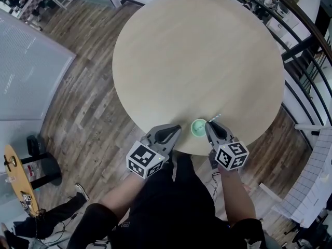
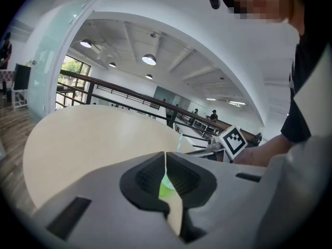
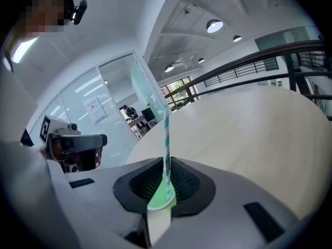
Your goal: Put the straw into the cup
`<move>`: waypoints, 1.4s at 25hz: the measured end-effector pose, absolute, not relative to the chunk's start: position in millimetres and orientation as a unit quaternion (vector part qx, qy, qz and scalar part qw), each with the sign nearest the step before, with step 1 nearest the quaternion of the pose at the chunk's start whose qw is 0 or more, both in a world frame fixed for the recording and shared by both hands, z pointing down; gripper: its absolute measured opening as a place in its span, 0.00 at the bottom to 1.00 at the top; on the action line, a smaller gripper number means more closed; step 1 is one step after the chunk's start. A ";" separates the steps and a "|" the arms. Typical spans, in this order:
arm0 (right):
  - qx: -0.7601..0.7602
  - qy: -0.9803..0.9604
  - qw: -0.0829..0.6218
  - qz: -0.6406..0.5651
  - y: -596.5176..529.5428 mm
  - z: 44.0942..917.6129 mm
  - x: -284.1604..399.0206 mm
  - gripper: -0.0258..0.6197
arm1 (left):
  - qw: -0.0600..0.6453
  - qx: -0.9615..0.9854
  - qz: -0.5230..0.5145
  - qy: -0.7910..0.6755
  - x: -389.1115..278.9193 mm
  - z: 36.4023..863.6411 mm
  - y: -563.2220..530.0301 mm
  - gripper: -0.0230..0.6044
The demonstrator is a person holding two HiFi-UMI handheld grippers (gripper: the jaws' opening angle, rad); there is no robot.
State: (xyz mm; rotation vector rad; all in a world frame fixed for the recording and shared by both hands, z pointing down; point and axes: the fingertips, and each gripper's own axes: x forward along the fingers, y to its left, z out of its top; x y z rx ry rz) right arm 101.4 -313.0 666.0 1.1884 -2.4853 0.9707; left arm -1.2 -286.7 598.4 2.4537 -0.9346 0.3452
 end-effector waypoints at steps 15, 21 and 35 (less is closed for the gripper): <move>0.441 -0.834 0.103 0.316 -305.8 640.6 108.1 0.10 | 0.237 0.905 0.116 -0.332 -15.5 585.1 -281.8 0.06; 0.456 -0.834 0.081 0.302 -297.1 605.4 101.3 0.10 | 0.208 0.917 0.114 -0.322 -21.9 561.2 -274.2 0.06; 0.473 -0.857 0.037 0.199 -229.0 486.0 80.8 0.10 | 0.143 0.947 0.054 -0.282 -30.8 471.0 -227.9 0.06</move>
